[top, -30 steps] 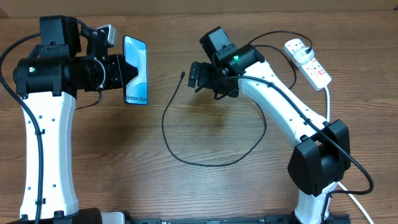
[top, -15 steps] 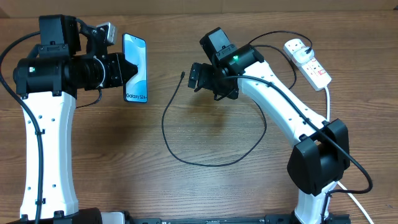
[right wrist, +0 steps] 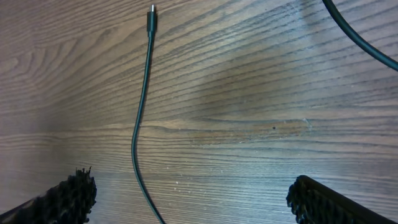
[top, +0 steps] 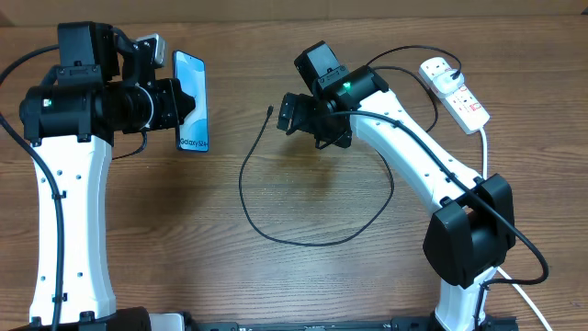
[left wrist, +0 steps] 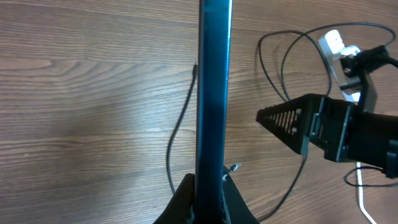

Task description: Plug charger to phone and switch on socket

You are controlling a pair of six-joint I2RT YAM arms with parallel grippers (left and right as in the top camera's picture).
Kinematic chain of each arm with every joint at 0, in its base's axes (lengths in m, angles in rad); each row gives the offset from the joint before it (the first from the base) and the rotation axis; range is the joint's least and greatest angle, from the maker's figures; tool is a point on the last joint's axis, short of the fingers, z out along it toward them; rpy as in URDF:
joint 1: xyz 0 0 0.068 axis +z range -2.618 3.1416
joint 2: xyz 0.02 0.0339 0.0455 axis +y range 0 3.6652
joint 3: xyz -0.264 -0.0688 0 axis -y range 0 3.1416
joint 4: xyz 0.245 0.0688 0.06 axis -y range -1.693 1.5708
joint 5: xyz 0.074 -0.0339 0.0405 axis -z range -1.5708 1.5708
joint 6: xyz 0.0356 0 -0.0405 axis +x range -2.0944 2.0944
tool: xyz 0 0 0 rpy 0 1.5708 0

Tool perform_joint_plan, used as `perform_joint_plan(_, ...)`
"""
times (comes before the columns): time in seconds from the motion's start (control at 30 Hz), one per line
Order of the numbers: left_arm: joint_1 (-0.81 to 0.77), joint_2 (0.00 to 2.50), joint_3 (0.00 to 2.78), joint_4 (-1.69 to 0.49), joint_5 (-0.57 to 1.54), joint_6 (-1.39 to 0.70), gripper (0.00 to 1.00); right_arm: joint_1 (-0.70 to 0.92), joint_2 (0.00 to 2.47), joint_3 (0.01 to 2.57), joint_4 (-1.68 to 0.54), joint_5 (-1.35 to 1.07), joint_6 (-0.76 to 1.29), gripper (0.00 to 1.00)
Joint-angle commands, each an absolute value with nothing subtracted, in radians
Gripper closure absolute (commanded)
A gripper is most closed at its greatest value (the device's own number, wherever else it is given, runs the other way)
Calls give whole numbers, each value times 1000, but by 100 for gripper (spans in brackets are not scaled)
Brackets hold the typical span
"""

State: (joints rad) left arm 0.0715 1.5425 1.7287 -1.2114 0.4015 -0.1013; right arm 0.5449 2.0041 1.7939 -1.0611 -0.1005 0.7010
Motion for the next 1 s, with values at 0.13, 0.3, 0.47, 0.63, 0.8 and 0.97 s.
perform_joint_plan(0.13,63,1531,1742,-1201,389,-118,96,550,2014,1790,-1034,-81,737,0)
perform_joint_plan(0.3,63,1531,1742,-1212,392,-127,96,550,2015,1789,-1037,-44,729,0)
perform_joint_plan(0.47,63,1532,1742,-1217,392,-127,96,550,2015,1789,-1044,-35,730,0)
perform_joint_plan(0.63,63,1536,1742,-1204,361,-128,96,550,2015,1789,-1039,-48,735,0)
perform_joint_plan(0.8,63,1538,1742,-1199,317,-128,96,554,2015,1789,-1076,-110,729,0)
perform_joint_plan(0.97,63,1538,1742,-1195,303,-128,96,578,2018,1789,-1096,-113,722,3)
